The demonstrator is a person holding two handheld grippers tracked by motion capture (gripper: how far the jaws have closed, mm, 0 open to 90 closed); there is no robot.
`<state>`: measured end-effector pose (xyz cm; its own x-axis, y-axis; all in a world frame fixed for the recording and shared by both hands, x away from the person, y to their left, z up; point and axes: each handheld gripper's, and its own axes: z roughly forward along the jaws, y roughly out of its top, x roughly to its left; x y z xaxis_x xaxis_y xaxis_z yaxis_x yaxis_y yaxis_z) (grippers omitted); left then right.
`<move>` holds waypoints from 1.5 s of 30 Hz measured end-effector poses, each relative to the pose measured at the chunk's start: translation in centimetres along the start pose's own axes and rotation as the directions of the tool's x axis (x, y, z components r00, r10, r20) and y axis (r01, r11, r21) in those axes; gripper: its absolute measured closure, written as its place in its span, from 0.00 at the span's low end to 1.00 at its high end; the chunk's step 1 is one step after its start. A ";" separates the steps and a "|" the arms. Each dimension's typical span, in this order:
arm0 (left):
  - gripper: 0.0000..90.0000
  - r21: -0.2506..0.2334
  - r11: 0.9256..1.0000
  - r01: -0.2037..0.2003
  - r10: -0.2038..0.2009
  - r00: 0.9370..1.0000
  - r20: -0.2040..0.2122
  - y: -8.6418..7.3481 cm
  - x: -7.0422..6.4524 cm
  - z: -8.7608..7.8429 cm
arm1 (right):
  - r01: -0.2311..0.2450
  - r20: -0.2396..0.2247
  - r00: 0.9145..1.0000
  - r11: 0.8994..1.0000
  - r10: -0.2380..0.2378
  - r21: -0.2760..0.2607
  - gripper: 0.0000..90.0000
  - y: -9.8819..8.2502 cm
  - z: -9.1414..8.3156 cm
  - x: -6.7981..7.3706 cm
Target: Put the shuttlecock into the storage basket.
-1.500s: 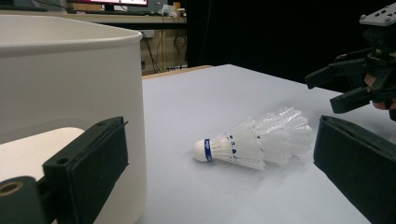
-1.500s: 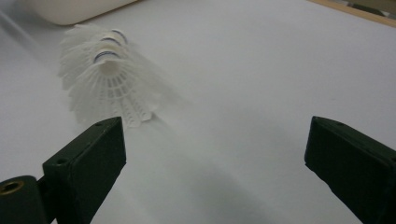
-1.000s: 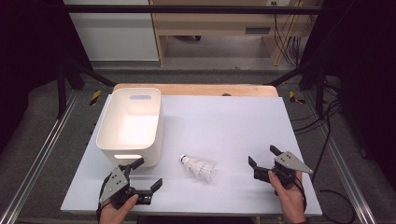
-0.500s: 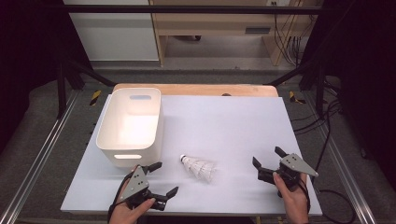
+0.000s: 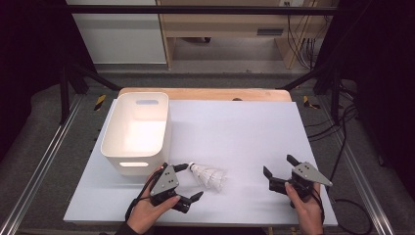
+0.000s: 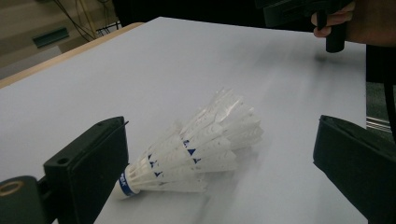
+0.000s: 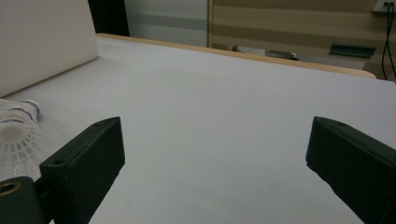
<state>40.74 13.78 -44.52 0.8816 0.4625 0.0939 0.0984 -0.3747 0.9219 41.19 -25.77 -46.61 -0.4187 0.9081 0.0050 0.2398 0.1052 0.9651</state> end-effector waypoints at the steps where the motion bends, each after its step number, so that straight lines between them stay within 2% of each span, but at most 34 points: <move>1: 0.03 0.004 1.000 -0.002 0.002 1.000 0.003 0.1 0.1 0.2 | 0.008 -0.004 1.000 1.000 -0.008 0.008 0.05 0.0 0.1 0.1; 7: 0.03 0.036 0.999 -0.024 0.024 1.000 0.003 0.3 0.6 1.4 | 0.037 -0.015 0.999 0.999 -0.037 0.022 0.05 -0.1 0.2 0.6; 10: 0.03 0.035 0.999 -0.009 0.008 1.000 0.010 0.3 0.9 2.0 | 0.046 -0.021 0.999 0.999 -0.045 0.027 0.05 0.0 0.2 0.8; 12: 0.03 0.044 0.999 -0.013 0.012 1.000 0.012 0.3 1.1 2.3 | 0.049 -0.023 0.999 0.998 -0.048 0.027 0.05 0.0 0.2 0.8; 24: 0.03 0.066 0.997 -0.027 0.026 1.000 0.013 0.3 1.4 2.8 | 0.031 -0.024 0.999 0.999 -0.031 0.026 0.05 0.0 0.0 0.6; 36: 0.03 0.064 0.997 -0.032 0.031 0.999 0.006 0.3 1.6 3.1 | 0.027 -0.030 0.999 0.999 -0.026 0.027 0.05 -0.1 0.0 0.5; 38: 0.03 0.068 0.997 -0.026 0.026 1.000 0.009 0.3 1.6 3.3 | 0.026 -0.031 0.999 0.999 -0.025 0.027 0.05 -0.1 0.0 0.5; 45: 0.03 0.094 0.994 -0.049 0.046 0.998 0.031 0.4 1.2 4.0 | 0.025 -0.034 0.999 0.999 -0.024 0.031 0.05 -0.1 0.0 0.6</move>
<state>43.65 10.97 -45.50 0.8992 0.4194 0.1243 0.0983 -0.4707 0.8768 40.95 -25.23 -46.70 -0.4538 0.8911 -0.0097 0.2557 0.1406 0.9565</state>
